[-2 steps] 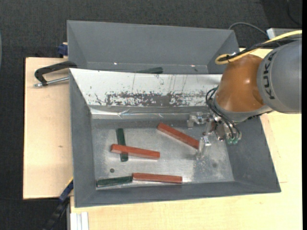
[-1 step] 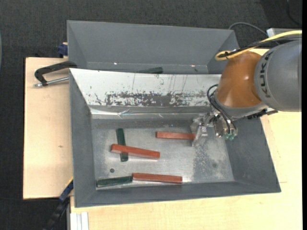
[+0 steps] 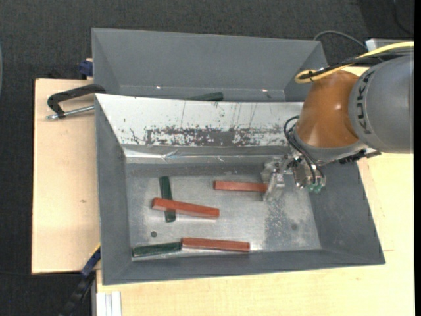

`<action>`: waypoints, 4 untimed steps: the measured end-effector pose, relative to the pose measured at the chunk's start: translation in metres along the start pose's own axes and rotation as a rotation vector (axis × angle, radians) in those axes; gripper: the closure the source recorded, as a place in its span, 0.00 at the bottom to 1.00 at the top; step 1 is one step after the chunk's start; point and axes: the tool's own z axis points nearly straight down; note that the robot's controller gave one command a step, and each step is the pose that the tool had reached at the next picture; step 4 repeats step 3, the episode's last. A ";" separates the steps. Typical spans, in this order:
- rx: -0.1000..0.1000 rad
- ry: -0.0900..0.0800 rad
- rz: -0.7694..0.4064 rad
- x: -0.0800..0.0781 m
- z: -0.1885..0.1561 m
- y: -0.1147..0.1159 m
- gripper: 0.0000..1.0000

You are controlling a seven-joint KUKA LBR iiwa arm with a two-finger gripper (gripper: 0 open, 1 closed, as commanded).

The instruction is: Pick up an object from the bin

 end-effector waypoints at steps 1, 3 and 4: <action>-0.001 0.001 0.025 0.033 -0.127 0.077 1.00; -0.002 0.009 -0.097 0.024 -0.154 0.063 1.00; -0.002 0.009 -0.097 0.024 -0.154 0.063 1.00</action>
Offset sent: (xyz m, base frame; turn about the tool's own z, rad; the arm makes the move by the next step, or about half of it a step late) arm 0.0000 0.0000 0.0000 0.0000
